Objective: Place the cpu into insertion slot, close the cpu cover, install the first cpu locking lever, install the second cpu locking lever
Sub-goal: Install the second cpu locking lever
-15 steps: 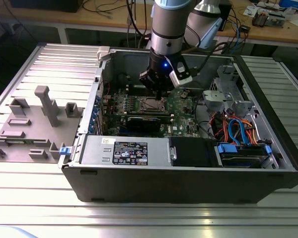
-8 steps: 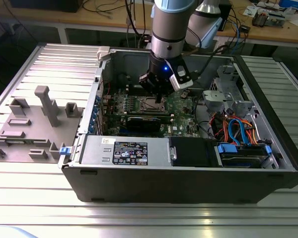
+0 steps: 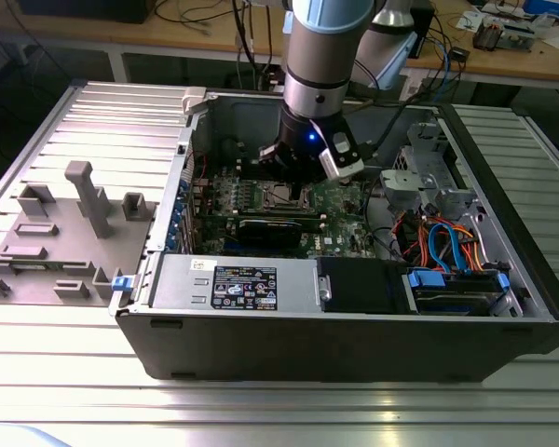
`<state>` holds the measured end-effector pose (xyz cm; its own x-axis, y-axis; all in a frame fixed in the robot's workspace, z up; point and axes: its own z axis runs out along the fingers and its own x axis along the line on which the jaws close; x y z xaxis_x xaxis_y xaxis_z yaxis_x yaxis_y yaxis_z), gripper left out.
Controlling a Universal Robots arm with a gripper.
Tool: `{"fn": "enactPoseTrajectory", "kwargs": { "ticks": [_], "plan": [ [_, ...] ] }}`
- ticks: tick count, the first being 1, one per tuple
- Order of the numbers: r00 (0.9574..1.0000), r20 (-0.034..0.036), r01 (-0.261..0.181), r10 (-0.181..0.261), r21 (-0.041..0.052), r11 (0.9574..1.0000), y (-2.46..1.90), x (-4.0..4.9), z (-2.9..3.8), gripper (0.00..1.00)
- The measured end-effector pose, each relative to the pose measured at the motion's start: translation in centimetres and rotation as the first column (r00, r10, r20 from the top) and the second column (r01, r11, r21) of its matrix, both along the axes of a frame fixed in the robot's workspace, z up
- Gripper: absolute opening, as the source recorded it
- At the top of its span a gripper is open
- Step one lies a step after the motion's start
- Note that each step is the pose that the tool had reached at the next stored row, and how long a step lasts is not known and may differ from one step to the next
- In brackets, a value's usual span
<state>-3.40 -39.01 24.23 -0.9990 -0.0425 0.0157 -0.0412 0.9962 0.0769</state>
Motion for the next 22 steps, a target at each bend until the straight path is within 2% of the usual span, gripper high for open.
{"fn": "enactPoseTrajectory", "kwargs": {
  "ticks": [11, 16, 19, 22],
  "plan": [
    [1.0, 0.0, 0.0, 0.0, -0.0001, 1.0, -0.05, 0.0, -0.01, 0.11],
    [1.0, -0.001, 0.0, 0.0, 0.0009, 1.0, -0.26, -0.11, -0.08, 0.11],
    [1.0, -0.0015, 0.0, 0.0, 0.0029, 1.0, -0.38, -0.46, -0.16, 0.11],
    [1.0, -0.0022, 0.0, 0.0, 0.0101, 0.9999, -0.54, -1.61, -0.48, 0.11]
  ]
}}
